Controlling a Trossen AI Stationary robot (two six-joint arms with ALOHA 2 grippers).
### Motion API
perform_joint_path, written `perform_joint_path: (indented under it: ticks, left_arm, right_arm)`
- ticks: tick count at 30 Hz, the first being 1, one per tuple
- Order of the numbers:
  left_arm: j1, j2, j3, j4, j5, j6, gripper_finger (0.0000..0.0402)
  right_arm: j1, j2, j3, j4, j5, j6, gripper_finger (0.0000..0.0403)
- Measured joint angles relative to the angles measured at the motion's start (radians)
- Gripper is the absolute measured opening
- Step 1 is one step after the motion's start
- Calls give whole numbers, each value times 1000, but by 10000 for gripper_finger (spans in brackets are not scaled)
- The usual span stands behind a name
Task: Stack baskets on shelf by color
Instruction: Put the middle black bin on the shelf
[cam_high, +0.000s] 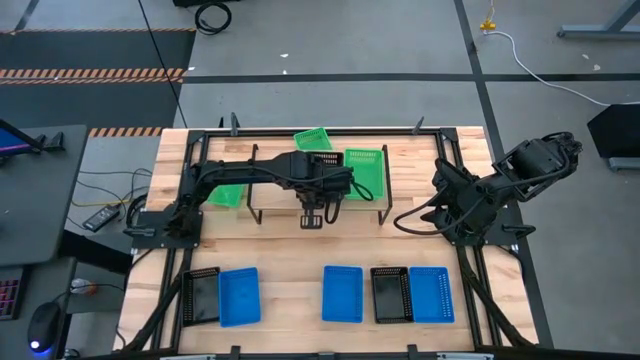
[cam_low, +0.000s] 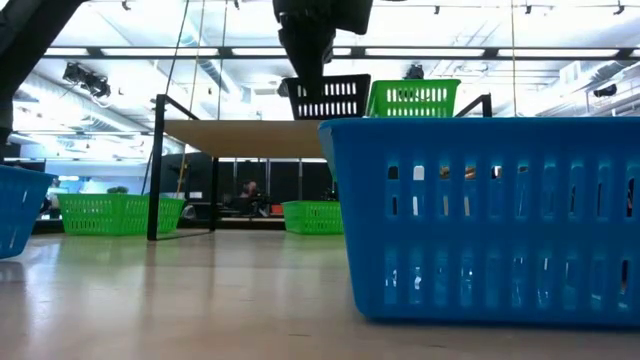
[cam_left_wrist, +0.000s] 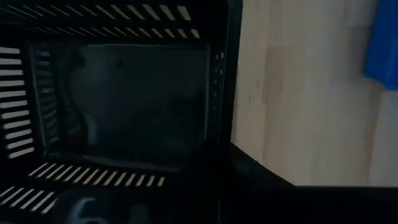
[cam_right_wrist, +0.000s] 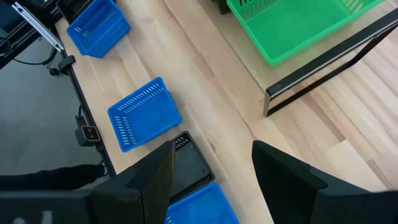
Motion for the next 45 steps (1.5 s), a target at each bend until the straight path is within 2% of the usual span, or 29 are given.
perform_joint_path:
  ticks: [14,24,34,45]
  left_arm:
    - [-2,0,0,50,-22,-127,11]
    - [16,0,0,-81,-38,-6,11]
    - [17,0,0,-26,-37,9,16]
    - [17,0,0,-11,-35,27,60]
  right_arm:
    - [0,0,0,3,0,9,220]
    - [0,0,0,7,-8,10,220]
    - [0,0,0,7,-8,9,220]
    - [0,0,0,6,-8,6,220]
